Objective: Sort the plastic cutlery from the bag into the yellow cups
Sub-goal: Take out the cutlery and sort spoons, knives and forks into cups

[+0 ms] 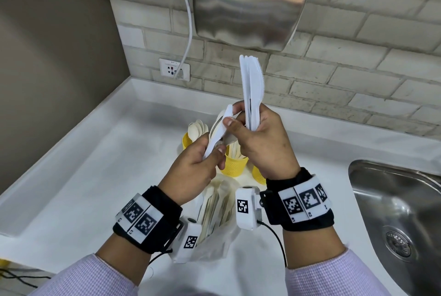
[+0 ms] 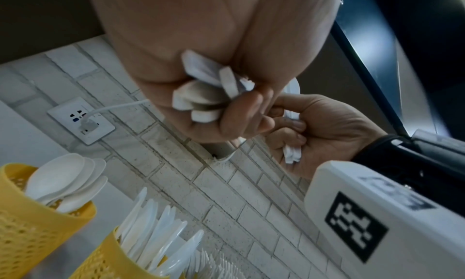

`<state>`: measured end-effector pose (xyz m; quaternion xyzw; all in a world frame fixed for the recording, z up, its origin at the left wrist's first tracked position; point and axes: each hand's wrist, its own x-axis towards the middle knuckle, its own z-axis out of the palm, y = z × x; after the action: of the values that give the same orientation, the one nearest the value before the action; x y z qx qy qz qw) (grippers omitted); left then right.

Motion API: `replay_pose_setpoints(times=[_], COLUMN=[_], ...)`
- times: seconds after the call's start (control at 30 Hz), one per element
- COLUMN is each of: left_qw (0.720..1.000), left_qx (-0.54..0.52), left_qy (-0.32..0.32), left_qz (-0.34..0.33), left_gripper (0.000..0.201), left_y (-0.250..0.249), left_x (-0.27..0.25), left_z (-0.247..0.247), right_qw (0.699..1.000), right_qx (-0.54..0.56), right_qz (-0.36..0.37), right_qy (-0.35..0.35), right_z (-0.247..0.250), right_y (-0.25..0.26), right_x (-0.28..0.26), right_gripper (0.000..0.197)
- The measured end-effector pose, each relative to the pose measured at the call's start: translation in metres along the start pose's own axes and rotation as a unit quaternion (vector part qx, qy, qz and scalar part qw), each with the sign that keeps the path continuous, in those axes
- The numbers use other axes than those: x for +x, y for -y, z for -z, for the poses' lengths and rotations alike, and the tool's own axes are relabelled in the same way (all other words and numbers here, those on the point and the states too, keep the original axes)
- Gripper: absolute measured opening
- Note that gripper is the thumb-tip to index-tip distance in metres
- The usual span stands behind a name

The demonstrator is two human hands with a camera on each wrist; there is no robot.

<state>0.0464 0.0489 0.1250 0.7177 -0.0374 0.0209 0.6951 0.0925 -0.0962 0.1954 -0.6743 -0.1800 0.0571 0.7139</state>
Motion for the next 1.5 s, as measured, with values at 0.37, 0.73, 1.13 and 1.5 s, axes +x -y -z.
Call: replay_pose_setpoints(times=[0.37, 0.73, 1.13, 1.5], left_qw=[0.998, 0.995, 0.993, 0.968], left_qx=[0.050, 0.069, 0.073, -0.199], left_qy=[-0.004, -0.012, -0.055, -0.061], left_qz=[-0.042, -0.067, -0.075, 0.142], left_gripper=[0.020, 0.020, 0.017, 0.039], left_y=[0.001, -0.005, -0.010, -0.010], left_x=[0.000, 0.000, 0.000, 0.008], left_z=[-0.002, -0.006, -0.005, 0.000], right_qw=[0.995, 0.999, 0.950, 0.946], right_qx=[0.081, 0.034, 0.261, 0.244], right_qz=[-0.060, -0.006, 0.038, 0.112], right_qy=[-0.028, -0.025, -0.164, -0.184], right_z=[0.007, 0.006, 0.021, 0.009], right_y=[-0.008, -0.009, 0.002, 0.009], right_x=[0.002, -0.001, 0.006, 0.002], right_gripper=[0.006, 0.018, 0.018, 0.036])
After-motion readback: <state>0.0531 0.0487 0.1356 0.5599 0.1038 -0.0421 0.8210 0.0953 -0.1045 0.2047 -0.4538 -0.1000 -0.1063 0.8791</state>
